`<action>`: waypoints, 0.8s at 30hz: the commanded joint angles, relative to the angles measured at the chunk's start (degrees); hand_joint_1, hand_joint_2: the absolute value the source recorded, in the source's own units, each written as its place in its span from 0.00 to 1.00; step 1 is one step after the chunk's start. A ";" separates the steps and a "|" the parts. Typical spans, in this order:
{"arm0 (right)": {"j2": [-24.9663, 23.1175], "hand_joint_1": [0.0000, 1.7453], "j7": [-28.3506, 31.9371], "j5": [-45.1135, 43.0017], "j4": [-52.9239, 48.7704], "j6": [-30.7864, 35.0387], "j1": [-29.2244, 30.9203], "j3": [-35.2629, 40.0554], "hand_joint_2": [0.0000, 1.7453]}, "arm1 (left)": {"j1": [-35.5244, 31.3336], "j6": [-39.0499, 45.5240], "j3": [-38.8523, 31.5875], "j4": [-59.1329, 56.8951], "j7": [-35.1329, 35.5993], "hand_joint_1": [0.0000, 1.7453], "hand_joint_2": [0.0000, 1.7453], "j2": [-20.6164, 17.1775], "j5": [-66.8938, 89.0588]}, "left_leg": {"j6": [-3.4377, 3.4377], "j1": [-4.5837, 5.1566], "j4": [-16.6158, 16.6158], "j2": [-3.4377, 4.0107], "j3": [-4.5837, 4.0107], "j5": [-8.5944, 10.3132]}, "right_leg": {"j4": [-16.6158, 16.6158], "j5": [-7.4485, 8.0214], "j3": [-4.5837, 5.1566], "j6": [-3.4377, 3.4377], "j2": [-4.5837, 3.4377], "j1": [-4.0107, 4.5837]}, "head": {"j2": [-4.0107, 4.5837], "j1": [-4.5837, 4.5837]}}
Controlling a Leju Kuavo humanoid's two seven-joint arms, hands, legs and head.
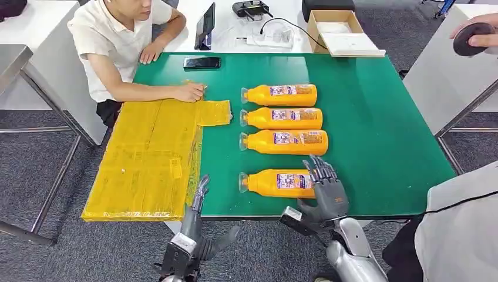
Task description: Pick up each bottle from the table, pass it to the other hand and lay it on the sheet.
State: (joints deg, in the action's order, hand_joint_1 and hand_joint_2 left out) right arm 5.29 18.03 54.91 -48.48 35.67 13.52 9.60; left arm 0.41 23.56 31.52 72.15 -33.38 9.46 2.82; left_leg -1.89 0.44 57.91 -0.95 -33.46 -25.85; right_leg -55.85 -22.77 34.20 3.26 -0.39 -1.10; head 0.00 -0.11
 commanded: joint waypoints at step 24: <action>-1.40 0.00 -8.16 -0.50 17.86 -7.48 9.51 5.76 1.00 | -1.84 -1.25 1.61 -2.43 2.44 0.00 1.00 -1.25 0.50 | 0.10 -0.03 -0.05 0.16 0.18 -0.03 | 0.04 0.00 -0.11 -0.11 -0.07 0.05 | 0.02 0.00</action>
State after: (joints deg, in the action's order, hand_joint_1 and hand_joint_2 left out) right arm 3.85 15.49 50.93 -41.22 29.81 17.85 10.86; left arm -0.08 22.56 32.00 71.80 -32.15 9.46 2.99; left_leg -1.89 0.44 57.91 -0.92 -33.42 -25.85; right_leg -55.85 -22.76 34.20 3.26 -0.40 -1.10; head 0.02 -0.11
